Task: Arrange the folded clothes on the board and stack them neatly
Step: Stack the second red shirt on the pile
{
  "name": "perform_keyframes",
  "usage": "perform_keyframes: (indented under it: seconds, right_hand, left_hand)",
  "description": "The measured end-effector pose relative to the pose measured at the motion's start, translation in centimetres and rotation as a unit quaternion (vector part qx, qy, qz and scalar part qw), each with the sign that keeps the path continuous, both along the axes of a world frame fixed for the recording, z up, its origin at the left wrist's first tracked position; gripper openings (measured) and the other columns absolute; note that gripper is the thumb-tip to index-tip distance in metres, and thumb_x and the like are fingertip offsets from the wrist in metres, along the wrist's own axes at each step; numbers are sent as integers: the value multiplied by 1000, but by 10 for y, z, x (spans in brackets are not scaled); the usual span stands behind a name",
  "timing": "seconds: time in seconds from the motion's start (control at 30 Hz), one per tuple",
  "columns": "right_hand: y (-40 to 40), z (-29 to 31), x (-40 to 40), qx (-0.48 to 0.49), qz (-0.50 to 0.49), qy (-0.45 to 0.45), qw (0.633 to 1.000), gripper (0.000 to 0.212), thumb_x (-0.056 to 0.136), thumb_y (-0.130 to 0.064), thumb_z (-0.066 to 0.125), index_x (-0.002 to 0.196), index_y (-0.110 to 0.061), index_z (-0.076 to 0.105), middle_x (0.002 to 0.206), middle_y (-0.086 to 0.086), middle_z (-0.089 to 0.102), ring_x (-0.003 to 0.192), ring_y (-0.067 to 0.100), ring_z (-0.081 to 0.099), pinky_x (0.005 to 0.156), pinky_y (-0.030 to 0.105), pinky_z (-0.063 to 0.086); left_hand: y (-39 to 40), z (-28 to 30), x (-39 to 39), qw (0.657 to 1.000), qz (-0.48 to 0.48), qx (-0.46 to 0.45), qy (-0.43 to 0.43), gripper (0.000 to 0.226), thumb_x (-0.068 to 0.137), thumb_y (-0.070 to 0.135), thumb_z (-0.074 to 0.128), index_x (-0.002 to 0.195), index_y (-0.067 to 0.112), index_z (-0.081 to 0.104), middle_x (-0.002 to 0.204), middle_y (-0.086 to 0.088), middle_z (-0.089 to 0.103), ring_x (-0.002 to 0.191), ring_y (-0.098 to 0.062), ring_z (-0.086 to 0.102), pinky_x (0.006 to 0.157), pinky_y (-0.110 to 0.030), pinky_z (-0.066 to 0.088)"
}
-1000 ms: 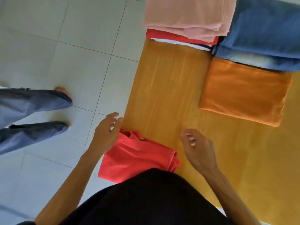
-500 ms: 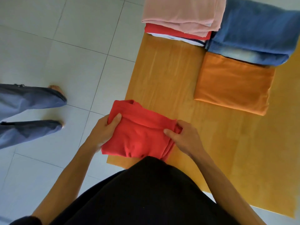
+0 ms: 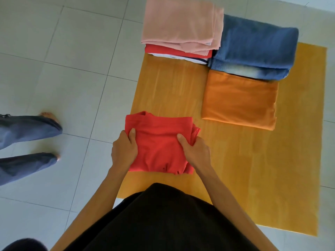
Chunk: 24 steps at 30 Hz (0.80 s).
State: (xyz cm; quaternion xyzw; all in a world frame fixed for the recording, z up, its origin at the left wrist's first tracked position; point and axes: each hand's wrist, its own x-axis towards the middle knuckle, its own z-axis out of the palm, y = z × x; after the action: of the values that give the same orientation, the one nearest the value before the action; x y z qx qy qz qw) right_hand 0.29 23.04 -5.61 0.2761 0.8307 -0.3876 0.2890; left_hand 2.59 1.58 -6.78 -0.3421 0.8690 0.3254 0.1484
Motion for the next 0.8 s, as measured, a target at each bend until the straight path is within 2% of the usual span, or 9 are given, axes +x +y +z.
perform_keyframes:
  seconds: [0.07,0.13,0.23,0.3,0.37,0.47,0.63,0.7,0.8]
  right_hand:
    - [3,0,1,-34,-37,30,998,57,78,-74,61,91,-18,64,87,-5,68,78,14,65,69,34,56]
    - [7,0,5,-3,-23,90,996,52,85,-68,58,80,-16,58,80,-1,62,71,15,59,63,33,49]
    - [-2,2,17,72,33,144,986,47,97,-59,44,106,-15,57,97,3,58,85,20,58,73,36,49]
    - [-14,5,22,28,-3,151,988,45,101,-53,39,115,-12,50,93,4,63,80,21,63,71,40,53]
    - [-23,10,17,-12,-69,135,988,34,103,-47,36,106,-15,48,78,0,61,65,17,62,61,39,51]
    - [-24,11,3,-7,-128,134,983,34,105,-42,35,102,-11,51,74,-3,58,62,11,57,56,32,45]
    - [-8,24,-31,-8,-121,215,969,32,104,-38,41,97,-13,58,76,-9,59,63,2,56,57,24,41]
    - [1,38,-57,-24,-116,250,961,32,104,-41,43,90,-15,57,71,-7,58,58,-3,54,50,16,40]
    - [14,66,-110,-19,-91,307,947,35,103,-43,43,84,-17,56,68,-7,56,58,-4,52,51,11,40]
  left_hand:
    - [-4,0,-2,1000,-10,-25,6,51,101,53,27,102,8,52,85,-6,58,78,-27,56,70,-40,46]
    - [-6,-1,-3,999,-28,-36,23,48,101,53,28,97,10,50,80,-4,58,73,-26,57,67,-39,47]
    - [-7,-4,-5,997,-55,-34,44,42,101,51,30,91,13,47,72,0,56,66,-24,57,62,-36,46]
    - [-7,-5,-8,997,-63,-23,49,41,101,49,30,91,13,46,69,2,53,64,-23,55,60,-34,42]
    - [-9,-4,-13,997,-57,-5,44,41,101,48,29,93,12,47,71,3,53,65,-21,54,61,-33,40]
    - [-11,-1,-18,998,-30,28,49,46,101,50,28,97,10,50,77,1,57,68,-17,55,59,-30,39]
    - [-5,14,-46,992,-5,57,109,43,102,49,29,95,14,53,80,4,58,75,-14,58,63,-29,39]
    - [-2,31,-71,987,-3,72,144,40,102,48,30,93,16,53,80,5,58,74,-11,57,62,-27,40]
    - [1,63,-122,975,-22,77,206,40,103,45,31,93,13,53,79,3,57,71,-9,56,59,-23,40]
